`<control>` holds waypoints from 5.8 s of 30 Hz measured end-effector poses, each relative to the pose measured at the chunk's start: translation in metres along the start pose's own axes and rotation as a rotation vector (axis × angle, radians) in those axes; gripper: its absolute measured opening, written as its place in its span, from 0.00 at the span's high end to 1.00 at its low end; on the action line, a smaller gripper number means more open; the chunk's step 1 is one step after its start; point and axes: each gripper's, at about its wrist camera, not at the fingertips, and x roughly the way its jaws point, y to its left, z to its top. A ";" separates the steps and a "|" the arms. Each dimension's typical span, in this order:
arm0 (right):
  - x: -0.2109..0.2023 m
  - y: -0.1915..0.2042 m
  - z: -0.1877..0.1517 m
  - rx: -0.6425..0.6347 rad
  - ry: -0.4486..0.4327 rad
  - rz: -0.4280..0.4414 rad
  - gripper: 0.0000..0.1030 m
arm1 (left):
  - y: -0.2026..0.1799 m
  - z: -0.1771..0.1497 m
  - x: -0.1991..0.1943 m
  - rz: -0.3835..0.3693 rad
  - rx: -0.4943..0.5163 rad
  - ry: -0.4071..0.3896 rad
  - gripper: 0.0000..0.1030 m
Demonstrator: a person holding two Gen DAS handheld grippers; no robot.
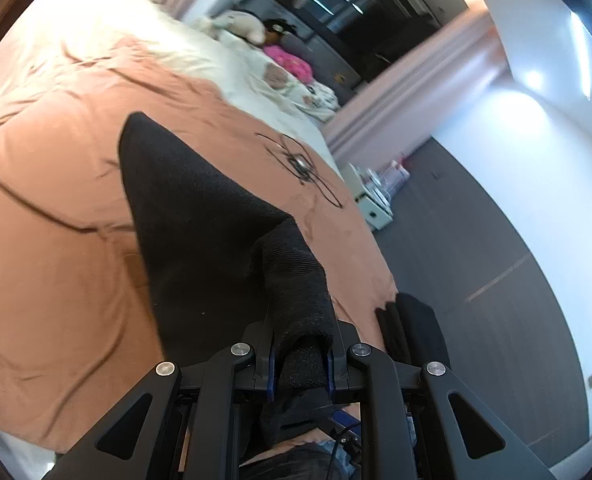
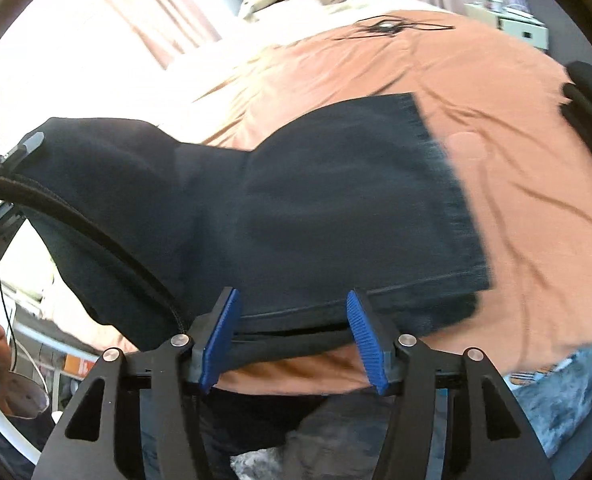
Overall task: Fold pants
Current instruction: 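Lift and fold the held jeans edge over with the left tool, then open the left tool and release the folded black jeans, then grasp the jeans stack edge with the left tool while the right tool grasps its side, then lift the folded jeans stack with both tools and carry it toward the headboard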
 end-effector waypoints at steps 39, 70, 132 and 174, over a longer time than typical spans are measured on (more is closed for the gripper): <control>-0.077 -0.141 -0.043 0.337 -0.085 -0.146 0.40 | -0.095 -0.126 0.187 -0.041 0.202 0.482 0.81; -0.061 -0.084 -0.010 0.202 -0.105 -0.036 0.40 | 0.049 -0.078 0.098 0.231 0.009 0.324 0.26; 0.067 -0.131 0.030 0.286 0.111 0.268 0.41 | 0.098 -0.063 0.110 0.255 -0.060 0.452 0.46; 0.145 -0.151 0.077 0.244 0.187 0.491 0.76 | 0.115 -0.051 0.116 0.131 -0.138 0.455 0.69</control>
